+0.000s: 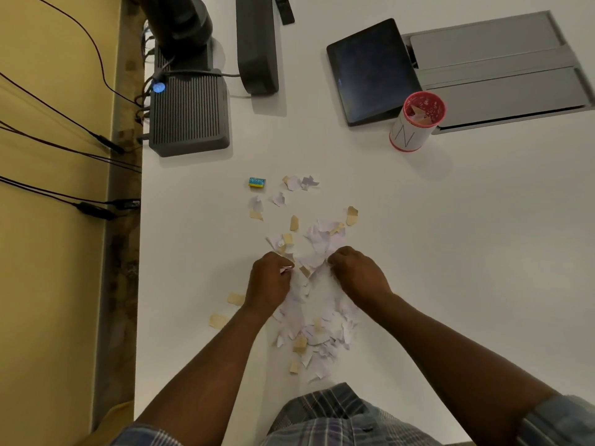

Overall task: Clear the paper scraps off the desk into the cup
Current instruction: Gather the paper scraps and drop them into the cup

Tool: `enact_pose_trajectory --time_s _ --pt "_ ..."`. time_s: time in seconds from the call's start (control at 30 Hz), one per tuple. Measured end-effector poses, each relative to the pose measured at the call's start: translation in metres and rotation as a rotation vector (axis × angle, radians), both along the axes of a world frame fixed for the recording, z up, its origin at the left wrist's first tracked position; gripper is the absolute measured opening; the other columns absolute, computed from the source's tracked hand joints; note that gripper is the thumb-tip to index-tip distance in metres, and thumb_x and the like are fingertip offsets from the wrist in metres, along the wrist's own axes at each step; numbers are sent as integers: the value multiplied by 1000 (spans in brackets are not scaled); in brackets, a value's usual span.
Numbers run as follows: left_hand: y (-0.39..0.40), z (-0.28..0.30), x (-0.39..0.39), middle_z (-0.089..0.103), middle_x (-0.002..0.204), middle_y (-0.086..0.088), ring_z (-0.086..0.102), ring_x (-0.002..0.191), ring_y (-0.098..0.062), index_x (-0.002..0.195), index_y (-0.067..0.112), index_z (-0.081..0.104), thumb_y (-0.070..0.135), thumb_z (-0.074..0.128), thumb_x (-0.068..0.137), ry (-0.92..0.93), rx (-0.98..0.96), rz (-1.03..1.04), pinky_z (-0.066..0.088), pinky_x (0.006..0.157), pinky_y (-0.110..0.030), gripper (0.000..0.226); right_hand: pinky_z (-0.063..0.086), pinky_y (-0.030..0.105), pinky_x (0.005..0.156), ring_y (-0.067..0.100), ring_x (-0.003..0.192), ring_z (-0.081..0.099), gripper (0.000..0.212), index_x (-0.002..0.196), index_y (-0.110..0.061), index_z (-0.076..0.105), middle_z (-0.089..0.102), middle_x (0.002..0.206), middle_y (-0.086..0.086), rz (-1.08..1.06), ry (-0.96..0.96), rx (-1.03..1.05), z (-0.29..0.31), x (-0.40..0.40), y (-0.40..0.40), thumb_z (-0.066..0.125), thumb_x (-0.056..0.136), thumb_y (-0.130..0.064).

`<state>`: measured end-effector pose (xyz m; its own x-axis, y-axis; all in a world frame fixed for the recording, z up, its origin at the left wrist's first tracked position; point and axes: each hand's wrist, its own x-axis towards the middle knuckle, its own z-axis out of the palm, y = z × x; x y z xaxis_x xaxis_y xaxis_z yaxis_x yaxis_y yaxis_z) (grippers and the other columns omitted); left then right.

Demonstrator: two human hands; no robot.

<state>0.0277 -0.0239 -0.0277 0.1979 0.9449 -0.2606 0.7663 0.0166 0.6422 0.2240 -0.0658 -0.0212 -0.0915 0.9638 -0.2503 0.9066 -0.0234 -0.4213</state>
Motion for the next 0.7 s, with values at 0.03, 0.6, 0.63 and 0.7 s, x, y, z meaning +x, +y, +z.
enact_pose_trajectory --time_s 0.03,0.6,0.63,0.7 --pt "3 2 -1 71 96 -13 68 88 -24 93 2 73 6 68 84 -39 -50 65 54 79 -28 11 53 37 74 27 86 62 20 104 -10 68 65 101 8 -53 54 -10 2 5 2 51 93 -8" --pt "80 49 48 72 78 4 68 62 -1 84 20 72 10 67 86 -434 -422 188 53 61 -12 12 60 40 77 22 68 72 6 81 -17 77 75 79 8 -777 880 -62 56 98 58 73 84 -14" --pt "84 50 54 72 78 4 68 63 -2 87 18 72 9 66 87 -429 -415 180 53 62 -13 11 60 41 76 25 70 72 10 79 -18 76 75 80 10 -806 907 -9 63 109 69 71 85 -10" --pt "91 50 66 72 79 4 68 66 -5 93 13 73 10 67 87 -414 -404 168 54 66 -15 10 61 40 74 26 74 73 14 77 -23 75 75 81 7 -859 878 118 75 134 94 71 85 -11"
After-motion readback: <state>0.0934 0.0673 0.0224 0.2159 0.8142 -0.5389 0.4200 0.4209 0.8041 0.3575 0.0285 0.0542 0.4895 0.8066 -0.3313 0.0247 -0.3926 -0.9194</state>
